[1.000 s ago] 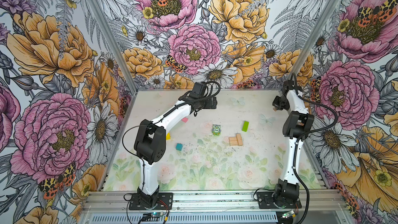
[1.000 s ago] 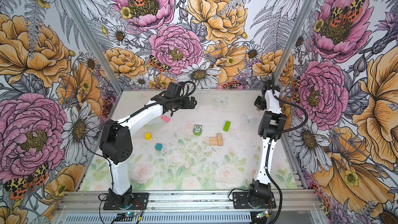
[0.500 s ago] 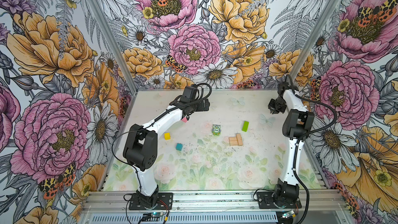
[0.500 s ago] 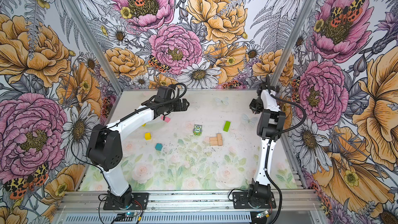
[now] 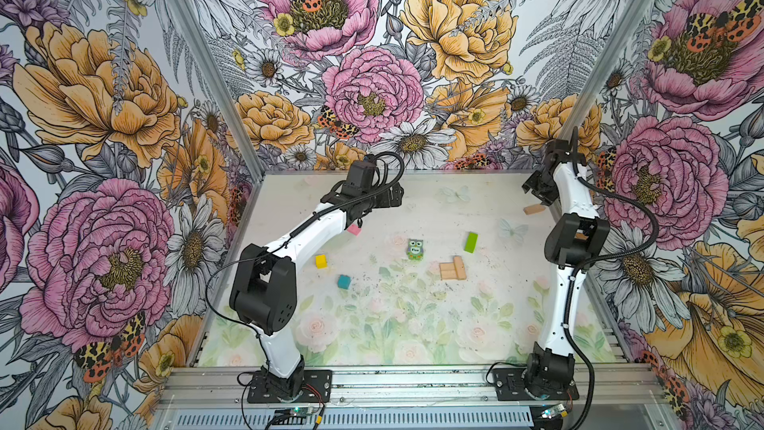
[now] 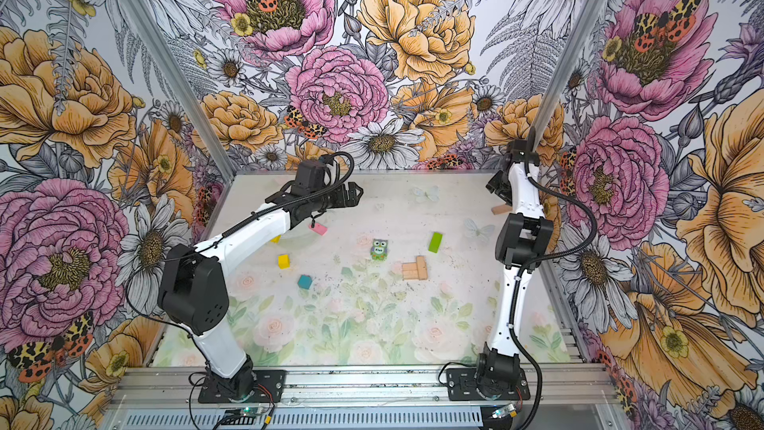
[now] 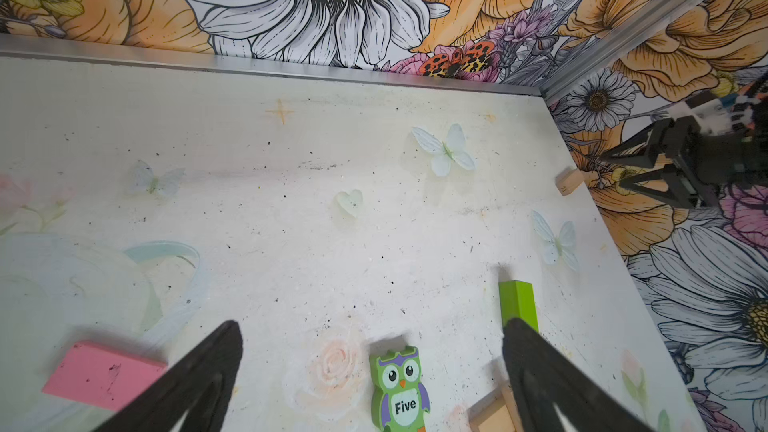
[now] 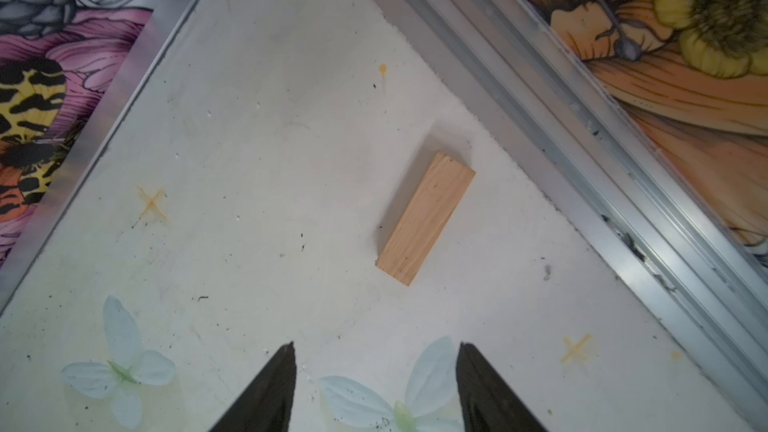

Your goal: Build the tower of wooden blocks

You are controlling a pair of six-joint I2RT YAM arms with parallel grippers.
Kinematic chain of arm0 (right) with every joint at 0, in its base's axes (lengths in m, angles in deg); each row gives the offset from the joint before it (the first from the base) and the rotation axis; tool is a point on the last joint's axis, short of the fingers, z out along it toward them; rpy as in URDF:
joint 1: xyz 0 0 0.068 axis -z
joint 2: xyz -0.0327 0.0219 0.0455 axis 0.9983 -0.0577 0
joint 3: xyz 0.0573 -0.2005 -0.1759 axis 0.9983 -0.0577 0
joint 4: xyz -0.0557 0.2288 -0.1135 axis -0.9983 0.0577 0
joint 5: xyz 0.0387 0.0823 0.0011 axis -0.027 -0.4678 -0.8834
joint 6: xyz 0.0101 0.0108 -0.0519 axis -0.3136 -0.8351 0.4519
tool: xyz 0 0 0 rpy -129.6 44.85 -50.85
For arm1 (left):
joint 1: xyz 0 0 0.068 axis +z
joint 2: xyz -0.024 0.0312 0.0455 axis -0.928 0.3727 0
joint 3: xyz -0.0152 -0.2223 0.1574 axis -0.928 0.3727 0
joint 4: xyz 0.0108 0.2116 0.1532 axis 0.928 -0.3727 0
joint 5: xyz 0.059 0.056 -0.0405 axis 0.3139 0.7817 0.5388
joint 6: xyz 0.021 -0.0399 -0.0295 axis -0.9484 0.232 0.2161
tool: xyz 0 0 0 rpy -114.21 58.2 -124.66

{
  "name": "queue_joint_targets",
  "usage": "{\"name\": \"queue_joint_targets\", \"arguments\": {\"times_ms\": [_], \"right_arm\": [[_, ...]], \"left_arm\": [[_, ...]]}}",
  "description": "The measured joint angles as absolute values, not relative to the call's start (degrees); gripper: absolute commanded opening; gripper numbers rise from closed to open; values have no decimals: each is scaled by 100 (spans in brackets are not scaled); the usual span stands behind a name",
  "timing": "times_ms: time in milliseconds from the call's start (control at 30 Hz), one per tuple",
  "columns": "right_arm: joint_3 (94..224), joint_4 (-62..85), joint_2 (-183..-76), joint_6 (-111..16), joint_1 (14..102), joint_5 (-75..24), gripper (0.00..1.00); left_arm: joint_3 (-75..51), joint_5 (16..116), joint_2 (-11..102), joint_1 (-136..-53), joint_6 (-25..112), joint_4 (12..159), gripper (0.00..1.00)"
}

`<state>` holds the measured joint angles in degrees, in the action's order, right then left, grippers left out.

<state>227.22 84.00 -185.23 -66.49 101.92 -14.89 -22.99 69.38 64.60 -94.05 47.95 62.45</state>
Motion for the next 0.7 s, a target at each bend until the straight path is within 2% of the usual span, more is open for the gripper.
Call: {"name": "queue_joint_targets", "arguments": {"times_ms": [233,700], "right_arm": [[22880,8510,-18947,-7208,10229,-1389,64],[23033,8580,-19073,-7846,10229,-1319,64]], "left_arm": [[-2270,6936,6460,-9281,4817,6333,99],[-2270,6805,6545,-9012,4919,6422,99]]}}
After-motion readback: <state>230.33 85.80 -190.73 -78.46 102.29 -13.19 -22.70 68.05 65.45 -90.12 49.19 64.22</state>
